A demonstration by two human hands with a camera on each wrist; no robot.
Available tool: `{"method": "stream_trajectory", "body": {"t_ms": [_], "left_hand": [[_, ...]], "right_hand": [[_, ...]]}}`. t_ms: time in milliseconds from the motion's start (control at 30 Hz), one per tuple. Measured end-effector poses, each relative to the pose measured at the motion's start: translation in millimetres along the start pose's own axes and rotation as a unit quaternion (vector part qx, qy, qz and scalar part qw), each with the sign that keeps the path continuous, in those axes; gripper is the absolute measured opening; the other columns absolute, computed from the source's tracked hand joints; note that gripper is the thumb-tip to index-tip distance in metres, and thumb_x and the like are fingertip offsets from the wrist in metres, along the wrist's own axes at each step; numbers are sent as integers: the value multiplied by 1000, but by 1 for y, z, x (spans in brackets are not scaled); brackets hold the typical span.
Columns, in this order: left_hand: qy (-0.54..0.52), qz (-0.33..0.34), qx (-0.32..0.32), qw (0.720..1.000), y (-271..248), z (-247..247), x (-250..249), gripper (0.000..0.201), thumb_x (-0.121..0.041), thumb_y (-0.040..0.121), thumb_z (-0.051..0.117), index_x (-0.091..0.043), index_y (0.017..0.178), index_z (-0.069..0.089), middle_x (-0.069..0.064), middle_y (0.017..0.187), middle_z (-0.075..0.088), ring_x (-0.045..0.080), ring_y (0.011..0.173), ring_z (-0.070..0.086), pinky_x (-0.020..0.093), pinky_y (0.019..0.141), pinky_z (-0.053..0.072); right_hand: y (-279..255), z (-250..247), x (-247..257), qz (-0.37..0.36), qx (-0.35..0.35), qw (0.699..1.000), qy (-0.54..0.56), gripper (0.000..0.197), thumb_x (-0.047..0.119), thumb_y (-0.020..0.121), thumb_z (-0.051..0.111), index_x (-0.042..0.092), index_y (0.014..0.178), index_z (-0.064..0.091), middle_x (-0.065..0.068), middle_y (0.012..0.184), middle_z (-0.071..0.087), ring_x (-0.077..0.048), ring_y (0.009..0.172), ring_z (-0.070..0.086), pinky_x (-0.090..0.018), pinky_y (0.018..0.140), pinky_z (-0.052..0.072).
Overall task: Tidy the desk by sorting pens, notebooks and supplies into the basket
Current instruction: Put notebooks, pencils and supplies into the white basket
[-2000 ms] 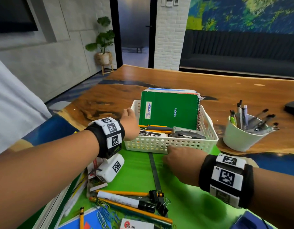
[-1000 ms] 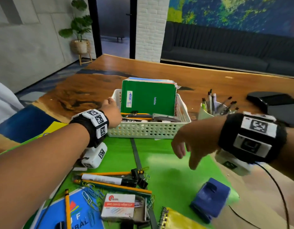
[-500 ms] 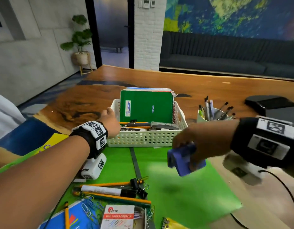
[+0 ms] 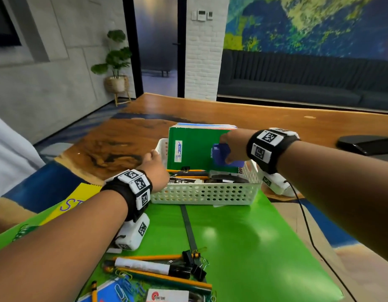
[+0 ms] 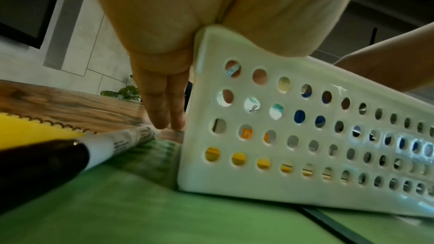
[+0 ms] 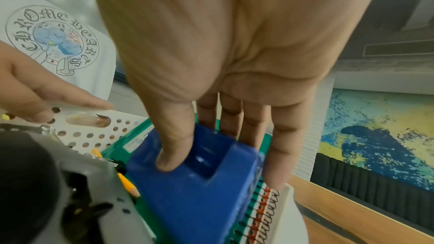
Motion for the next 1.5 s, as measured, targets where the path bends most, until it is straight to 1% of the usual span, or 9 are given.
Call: {"method": "stream_trajectory", "body": {"t_ms": [133,200,533,633,767,900,1100,1300,1500], "left_hand": [[17,3,-10,1000,-2,-1,-2,83,-23,97,44,-11,157,-11,7,163,-1,41,132,41,48,105,44],[18,4,-8,1000,-4,-1,-3,83,-25,97,45,-12,157,-12,5,163,-2,40,132,40,47,105,44],[-18,-7,-11,1000,-13,-5,-6,78,-16,97,47,-9,157,-2,14,162,5,40,137,36,45,109,40],[1,22,-70,997,-16,-12,-11,68,-14,94,51,-5,153,18,23,153,30,40,133,43,43,107,41],[-1,29,-74,997,-16,-12,-12,66,-12,94,50,-3,152,20,25,150,34,41,131,44,44,105,40],[-7,29,-69,997,-15,-12,-12,67,-13,95,50,-4,152,18,24,152,30,41,132,43,43,105,39],[6,-13,0,1000,-13,-5,-7,78,-19,100,42,-10,157,-10,10,163,-3,41,141,28,48,112,35],[-3,-17,-14,1000,-11,-6,-6,80,-20,98,45,-13,157,-10,8,162,2,41,137,34,47,109,40],[1,-9,-11,1000,-14,-5,-6,80,-20,98,45,-11,157,-9,10,162,3,41,137,35,46,108,40]], "right_hand": [[0,4,-12,26,-7,999,34,62,42,87,74,23,141,50,-1,125,63,-26,110,60,-33,86,48],[-2,-3,-15,24,-22,999,40,52,37,91,70,24,139,53,2,111,58,-23,99,56,-31,81,46],[-100,-20,102,-167,-31,981,98,5,26,88,65,30,84,64,11,81,65,-16,75,61,-32,69,55],[-135,16,154,-253,75,958,113,16,31,88,71,31,103,68,12,96,69,-11,81,60,-30,78,54],[-153,59,183,-287,161,939,104,52,38,80,80,36,127,59,2,113,66,-21,95,63,-33,76,53],[-143,60,177,-273,138,939,157,31,30,82,77,33,111,66,5,104,68,-20,92,63,-40,81,56],[-124,40,145,-230,108,933,253,14,25,84,77,29,98,73,14,89,74,-6,81,68,-31,80,57],[-84,-21,92,-150,-57,937,310,9,27,87,76,29,95,75,11,80,73,-5,70,66,-25,68,52],[-61,-43,72,-87,-156,960,217,38,33,85,77,23,120,68,3,111,65,-15,84,57,-26,76,44]]}}
Point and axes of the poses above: each hand's wrist, its own y-axis towards the middle knuckle, its own z-axis out of the palm, x = y × z, the point moved 9 cm from there along y, towards the middle knuckle
